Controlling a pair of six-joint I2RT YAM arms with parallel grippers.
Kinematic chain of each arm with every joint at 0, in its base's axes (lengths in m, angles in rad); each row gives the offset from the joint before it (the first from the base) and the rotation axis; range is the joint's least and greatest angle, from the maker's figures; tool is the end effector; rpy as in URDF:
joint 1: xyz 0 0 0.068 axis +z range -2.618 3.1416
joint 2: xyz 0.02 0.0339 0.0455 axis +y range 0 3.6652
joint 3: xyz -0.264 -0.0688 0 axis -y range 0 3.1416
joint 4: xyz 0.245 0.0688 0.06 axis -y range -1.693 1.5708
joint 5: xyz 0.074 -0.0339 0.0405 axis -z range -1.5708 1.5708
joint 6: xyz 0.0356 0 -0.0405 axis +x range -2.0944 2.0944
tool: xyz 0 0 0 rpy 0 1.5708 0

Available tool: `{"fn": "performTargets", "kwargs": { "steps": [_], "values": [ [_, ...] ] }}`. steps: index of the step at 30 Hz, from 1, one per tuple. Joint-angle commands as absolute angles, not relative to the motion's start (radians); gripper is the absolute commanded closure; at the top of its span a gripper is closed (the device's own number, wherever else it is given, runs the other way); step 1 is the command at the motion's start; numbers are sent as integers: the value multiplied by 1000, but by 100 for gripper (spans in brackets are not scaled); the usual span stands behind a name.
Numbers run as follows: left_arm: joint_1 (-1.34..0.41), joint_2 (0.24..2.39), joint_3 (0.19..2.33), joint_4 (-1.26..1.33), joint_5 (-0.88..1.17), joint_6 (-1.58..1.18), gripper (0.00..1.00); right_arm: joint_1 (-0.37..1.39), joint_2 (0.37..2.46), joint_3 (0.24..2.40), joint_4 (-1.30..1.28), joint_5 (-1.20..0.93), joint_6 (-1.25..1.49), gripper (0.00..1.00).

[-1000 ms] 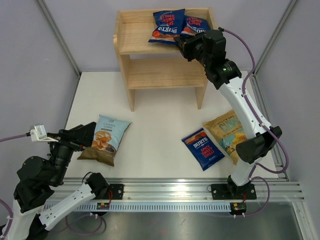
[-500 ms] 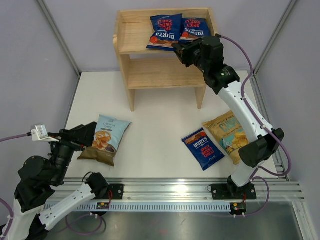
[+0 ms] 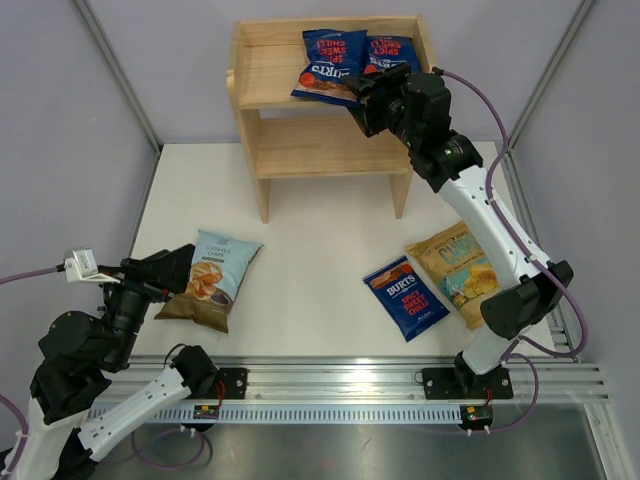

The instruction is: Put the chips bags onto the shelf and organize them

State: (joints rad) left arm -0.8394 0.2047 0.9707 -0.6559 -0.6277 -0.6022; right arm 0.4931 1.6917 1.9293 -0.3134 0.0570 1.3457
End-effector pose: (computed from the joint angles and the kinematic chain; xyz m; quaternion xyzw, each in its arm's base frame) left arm 0.0147 0.0149 0.3916 -0.1533 0.6573 -0.3129 0.6682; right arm 0.3402 0.1805 0.4833 0.3208 0.6595 0.5277 0.4286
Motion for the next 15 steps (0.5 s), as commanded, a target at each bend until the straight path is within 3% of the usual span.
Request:
{"fn": "performTargets", "kwargs": {
  "steps": [1,7,12,15],
  "values": [
    [-839,213,973,-620,-615,-594,16,503,1643,1881,-351,34,1313,30],
    [-839,216,960,-607,-611,-597,16,502,1598,1813,-334,23,1284,33],
    [-839,219,948,-595,-601,-598,17,502,1568,1776,-296,14,1267,54],
    [-839,224,940,-588,-597,-597,17,503,1562,1773,-288,9,1255,55]
  ]
}}
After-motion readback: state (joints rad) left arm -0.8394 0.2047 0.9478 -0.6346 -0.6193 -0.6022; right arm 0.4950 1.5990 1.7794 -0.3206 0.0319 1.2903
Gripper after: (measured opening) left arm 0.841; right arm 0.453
